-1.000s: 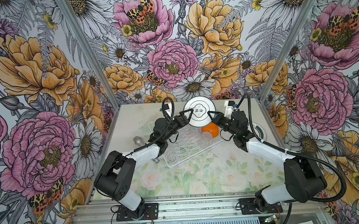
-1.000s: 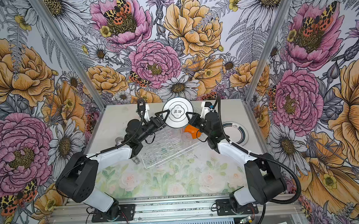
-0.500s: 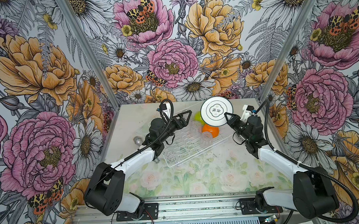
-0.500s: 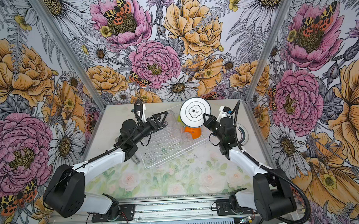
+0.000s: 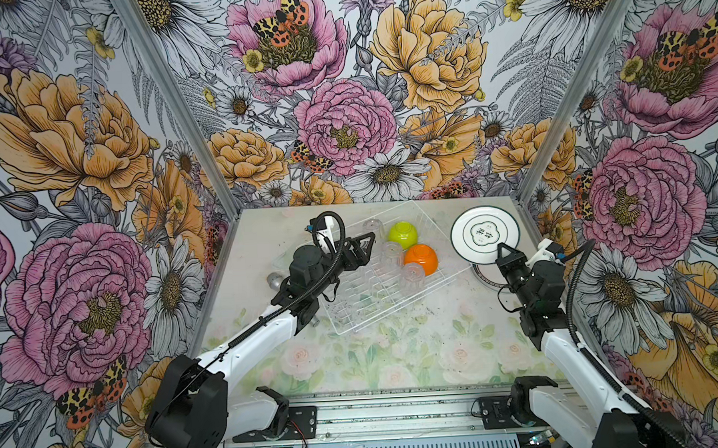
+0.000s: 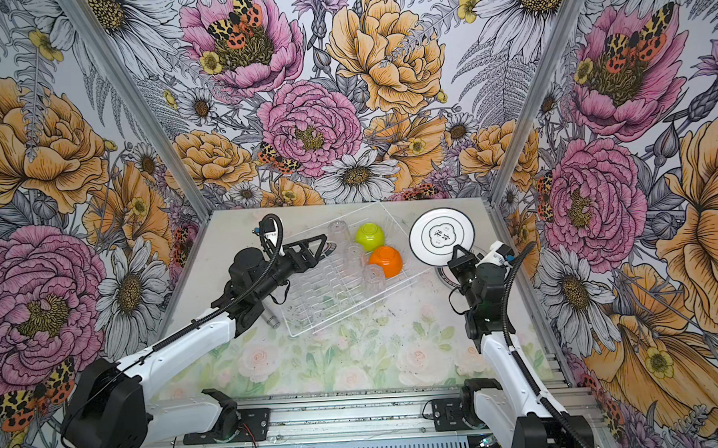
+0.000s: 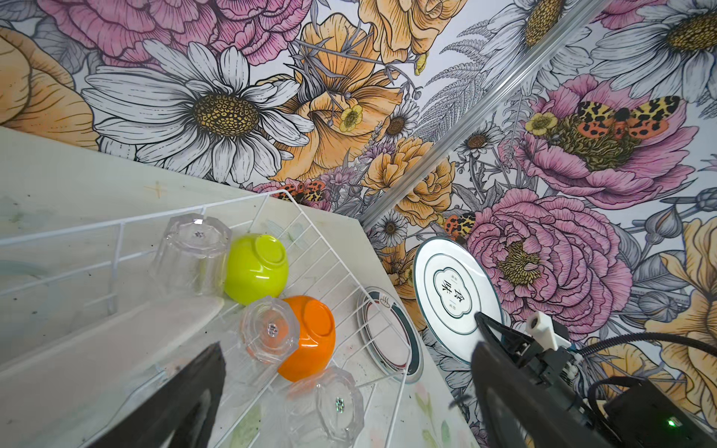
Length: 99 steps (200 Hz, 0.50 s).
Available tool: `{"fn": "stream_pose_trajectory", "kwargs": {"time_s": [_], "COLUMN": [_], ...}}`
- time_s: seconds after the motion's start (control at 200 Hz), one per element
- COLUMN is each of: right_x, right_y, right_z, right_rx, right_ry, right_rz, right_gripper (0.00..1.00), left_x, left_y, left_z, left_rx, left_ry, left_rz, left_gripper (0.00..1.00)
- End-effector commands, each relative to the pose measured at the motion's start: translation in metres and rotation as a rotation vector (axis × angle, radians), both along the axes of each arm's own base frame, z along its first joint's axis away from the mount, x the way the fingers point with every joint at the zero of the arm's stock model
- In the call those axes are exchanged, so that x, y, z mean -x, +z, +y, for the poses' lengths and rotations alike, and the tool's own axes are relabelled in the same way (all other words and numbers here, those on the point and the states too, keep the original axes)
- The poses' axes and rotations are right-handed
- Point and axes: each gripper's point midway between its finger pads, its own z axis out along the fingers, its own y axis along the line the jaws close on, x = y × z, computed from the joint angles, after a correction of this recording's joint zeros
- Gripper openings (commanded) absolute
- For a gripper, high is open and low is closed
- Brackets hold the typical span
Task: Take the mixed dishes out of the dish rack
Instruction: 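Open the left gripper and carry the white plate to the stack with the right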
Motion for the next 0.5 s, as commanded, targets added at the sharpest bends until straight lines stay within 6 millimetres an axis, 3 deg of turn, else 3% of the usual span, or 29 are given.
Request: {"fn": "stream_pose_trajectory", "kwargs": {"time_s": [0.0, 0.29, 0.49], "right_x": [0.005, 0.011, 0.014], "right_y": [-0.001, -0.018, -0.052], "right_z": [-0.015, -0.049, -0.071], "right_rx": [-0.054, -0.083, -0.162], "right_ry": [-0.062, -0.169, -0.247], "right_rz": [-0.011, 0.025, 0.112], "right_gripper": [0.00, 0.00, 0.00], "left_x": [0.003, 0.001, 0.000], "left_y": [-0.006, -0.011, -0.015], "left_z": [0.003, 0.001, 0.001], "left_rx": [-0.043, -0.050, -0.064], "left_ry": [0.014, 0.010, 0.012], "left_rz": [-0.008, 0.003, 0.005], "left_gripper": [0.99, 0.99, 0.99]}}
